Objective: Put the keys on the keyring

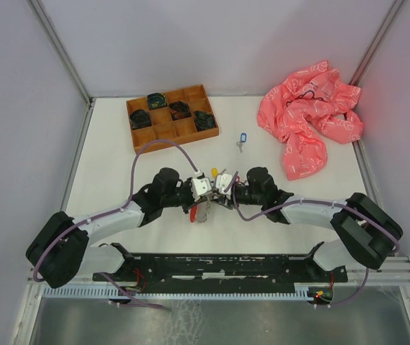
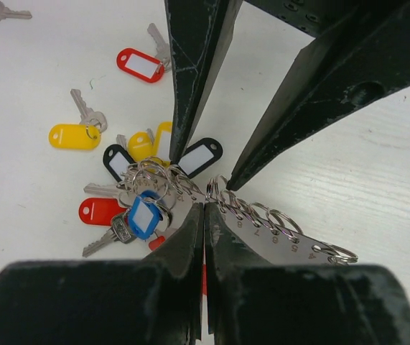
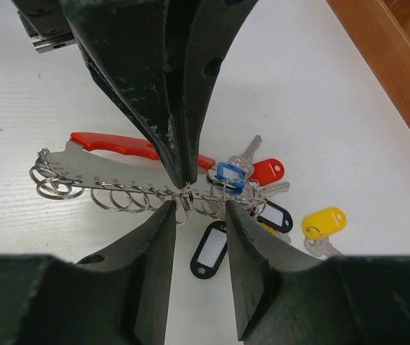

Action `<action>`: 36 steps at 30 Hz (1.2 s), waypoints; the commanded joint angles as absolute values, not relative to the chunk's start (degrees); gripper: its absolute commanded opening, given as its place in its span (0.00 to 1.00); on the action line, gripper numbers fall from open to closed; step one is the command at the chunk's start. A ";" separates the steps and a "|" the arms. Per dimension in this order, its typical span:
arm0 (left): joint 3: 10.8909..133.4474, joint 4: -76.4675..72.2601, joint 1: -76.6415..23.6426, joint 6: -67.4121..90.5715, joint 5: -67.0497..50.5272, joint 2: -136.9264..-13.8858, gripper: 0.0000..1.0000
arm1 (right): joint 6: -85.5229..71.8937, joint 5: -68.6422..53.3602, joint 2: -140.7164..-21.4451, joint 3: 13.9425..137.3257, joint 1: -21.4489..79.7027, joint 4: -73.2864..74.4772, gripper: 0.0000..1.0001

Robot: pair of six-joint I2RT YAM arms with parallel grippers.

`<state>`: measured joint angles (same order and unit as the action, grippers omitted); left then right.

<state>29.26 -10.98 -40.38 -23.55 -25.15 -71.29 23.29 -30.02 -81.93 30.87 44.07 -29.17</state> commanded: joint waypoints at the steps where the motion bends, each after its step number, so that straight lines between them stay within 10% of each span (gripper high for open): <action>1: 29.13 -16.06 -40.52 -24.54 -26.46 -70.11 0.03 | 22.41 -32.16 -82.98 30.73 43.53 -33.58 0.42; 25: 29.89 -15.22 -40.50 -25.64 -29.88 -72.09 0.03 | 21.94 -35.08 -85.33 32.86 43.25 -32.86 0.25; 36: 26.30 -21.79 -39.15 -23.44 -32.46 -70.88 0.07 | 21.97 -34.17 -84.10 32.77 43.24 -32.33 0.01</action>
